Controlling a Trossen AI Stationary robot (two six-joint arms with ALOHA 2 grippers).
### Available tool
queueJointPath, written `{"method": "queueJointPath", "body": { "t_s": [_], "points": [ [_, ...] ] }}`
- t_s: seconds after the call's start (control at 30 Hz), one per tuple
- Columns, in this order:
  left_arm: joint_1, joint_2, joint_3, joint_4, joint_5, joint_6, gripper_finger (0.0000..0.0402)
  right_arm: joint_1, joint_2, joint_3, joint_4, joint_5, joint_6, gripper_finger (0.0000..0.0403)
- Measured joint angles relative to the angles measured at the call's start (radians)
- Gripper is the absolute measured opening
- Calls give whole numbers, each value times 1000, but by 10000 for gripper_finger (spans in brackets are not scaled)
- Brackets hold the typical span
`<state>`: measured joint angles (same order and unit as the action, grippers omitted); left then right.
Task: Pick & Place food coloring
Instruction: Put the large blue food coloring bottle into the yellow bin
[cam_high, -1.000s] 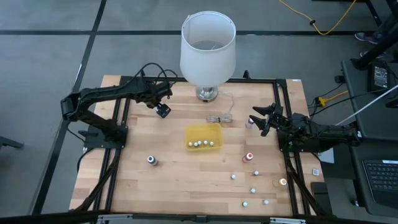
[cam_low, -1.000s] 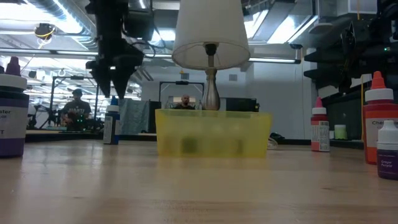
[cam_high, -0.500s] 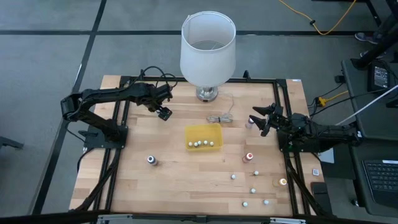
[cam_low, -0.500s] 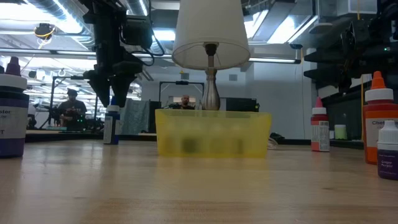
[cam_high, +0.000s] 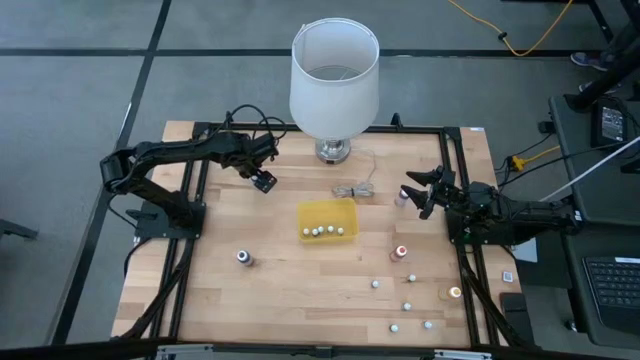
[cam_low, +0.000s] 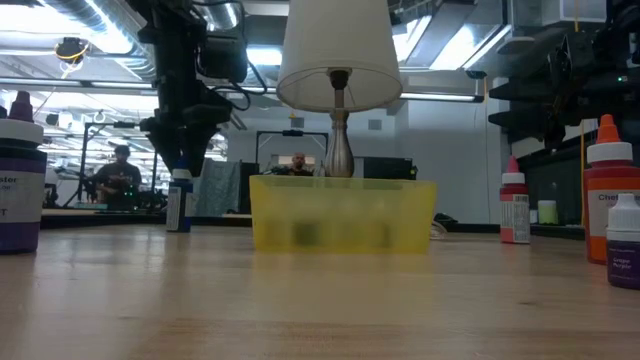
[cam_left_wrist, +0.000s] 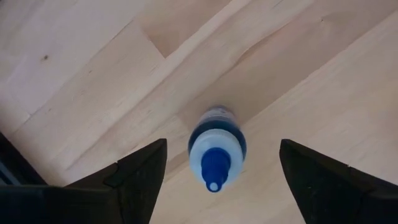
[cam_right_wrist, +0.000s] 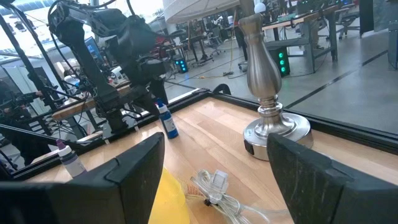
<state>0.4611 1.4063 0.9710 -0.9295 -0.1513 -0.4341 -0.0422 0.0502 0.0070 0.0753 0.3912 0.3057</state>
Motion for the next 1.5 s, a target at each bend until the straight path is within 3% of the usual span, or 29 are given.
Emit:
{"method": "queueJointPath", "body": {
  "t_s": [0.87, 1.23, 1.5],
  "points": [
    [20, 0, 0, -4, 18, -19, 111, 0, 0, 0, 0, 0, 0, 283],
    [-2, -35, 69, -96, 31, 2, 110, 0, 0, 0, 0, 0, 0, 283],
    [-101, -53, 180, -220, 39, 29, 110, 0, 0, 0, 0, 0, 0, 283]
  ]
}}
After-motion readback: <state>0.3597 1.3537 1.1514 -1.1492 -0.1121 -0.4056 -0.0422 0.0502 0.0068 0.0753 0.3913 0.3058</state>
